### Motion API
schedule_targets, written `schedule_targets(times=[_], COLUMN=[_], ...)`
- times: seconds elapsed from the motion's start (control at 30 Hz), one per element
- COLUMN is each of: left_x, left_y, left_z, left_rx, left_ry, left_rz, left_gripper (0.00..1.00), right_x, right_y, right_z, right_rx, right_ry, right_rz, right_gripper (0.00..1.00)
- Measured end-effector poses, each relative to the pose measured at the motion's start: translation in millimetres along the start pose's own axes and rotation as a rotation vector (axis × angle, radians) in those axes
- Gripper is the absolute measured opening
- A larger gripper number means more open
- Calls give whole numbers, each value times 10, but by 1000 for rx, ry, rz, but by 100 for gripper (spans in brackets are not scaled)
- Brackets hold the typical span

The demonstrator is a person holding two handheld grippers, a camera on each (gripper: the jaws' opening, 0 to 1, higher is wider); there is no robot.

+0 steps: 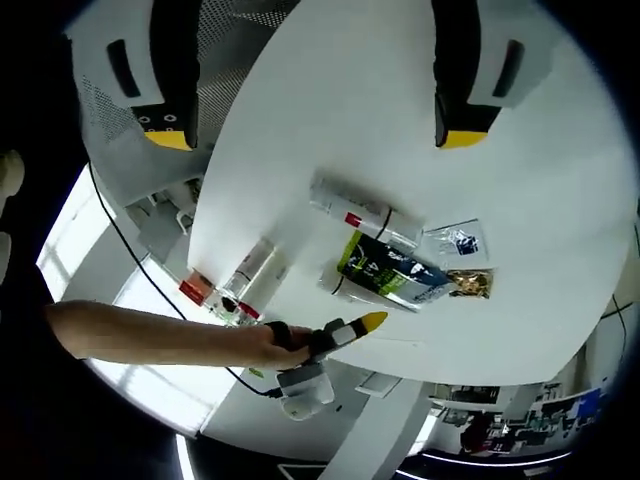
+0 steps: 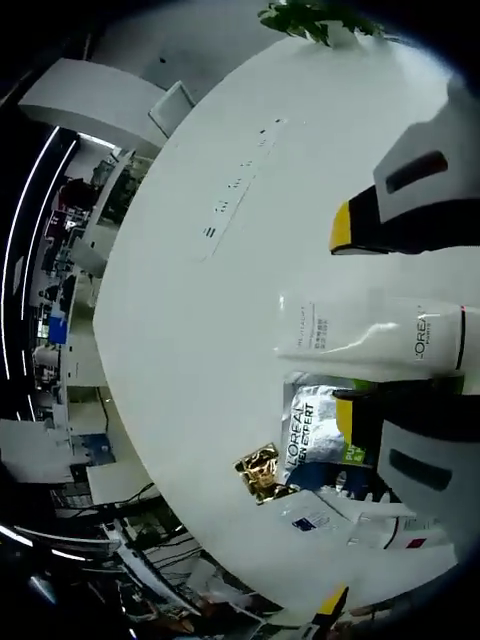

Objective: Arrange the skincare products in the storage area until every visible bottle or jar stands upright without overlapping.

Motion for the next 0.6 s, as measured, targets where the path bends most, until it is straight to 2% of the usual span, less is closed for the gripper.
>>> schedule_targets(times=[0.07, 0.17, 0.3, 0.4, 0.47, 0.6], left_x=[4, 7, 28, 29, 23, 14], left_y=[-8, -17, -21, -39, -49, -55], left_z=[14, 38, 63, 72, 91, 129], left_rx=[-4, -9, -12, -15, -15, -21], left_ry=[-3, -5, -4, -4, -3, -8], left_rz=[0, 1, 4, 3, 1, 1], left_gripper=[91, 91, 90, 90, 90, 90], right_x=[63, 131, 149, 222, 196, 217], right_y=[42, 84, 104, 85, 81, 77], right_z=[0, 19, 35, 32, 40, 32], right_rx=[9, 67, 77, 85, 82, 81], right_ry=[-2, -26, -44, -61, -53, -65], right_rz=[18, 38, 62, 69, 62, 64], right_gripper=[52, 52, 50, 43, 34, 33])
Point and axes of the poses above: the point that each gripper's makers call its tool centre point, and the gripper's own axes: x roughly forward along the fingers, z roughly to its left, y roughly out of its underside, the point moved 5 cm from there along -x, roughly backward along the fingers, and after that the axes turned 7 degrees about -x, right-handed, at the moved point
